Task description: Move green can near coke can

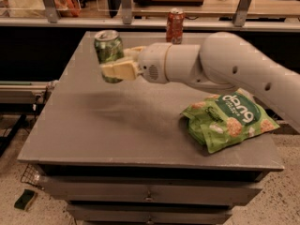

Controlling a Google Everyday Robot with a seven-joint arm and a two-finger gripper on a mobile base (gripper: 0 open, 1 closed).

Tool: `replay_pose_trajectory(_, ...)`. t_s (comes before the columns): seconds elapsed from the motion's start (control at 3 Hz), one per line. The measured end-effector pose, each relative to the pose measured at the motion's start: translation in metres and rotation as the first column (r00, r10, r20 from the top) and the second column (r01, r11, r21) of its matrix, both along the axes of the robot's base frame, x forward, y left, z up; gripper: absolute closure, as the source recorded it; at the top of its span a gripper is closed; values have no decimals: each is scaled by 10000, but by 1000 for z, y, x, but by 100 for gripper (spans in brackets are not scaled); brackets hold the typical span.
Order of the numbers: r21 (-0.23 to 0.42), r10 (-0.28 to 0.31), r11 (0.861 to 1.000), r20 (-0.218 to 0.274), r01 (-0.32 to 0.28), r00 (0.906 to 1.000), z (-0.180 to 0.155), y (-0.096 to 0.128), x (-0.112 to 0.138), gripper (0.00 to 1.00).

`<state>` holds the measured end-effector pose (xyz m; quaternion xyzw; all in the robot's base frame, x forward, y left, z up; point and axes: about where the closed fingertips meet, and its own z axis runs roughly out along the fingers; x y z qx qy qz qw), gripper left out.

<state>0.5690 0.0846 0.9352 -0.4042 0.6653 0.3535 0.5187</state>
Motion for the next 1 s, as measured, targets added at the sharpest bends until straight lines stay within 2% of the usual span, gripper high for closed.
replay_pose_trajectory(0.33,-64,-351,9994,139,352,9993,7,-17,1,100)
replay_pose_trajectory(0.67,-64,-348,9994,142,349,9993,7,-17,1,100)
replay_pose_trajectory(1.0,-196,-836,9961,936,858,9921,26,-45,48,100)
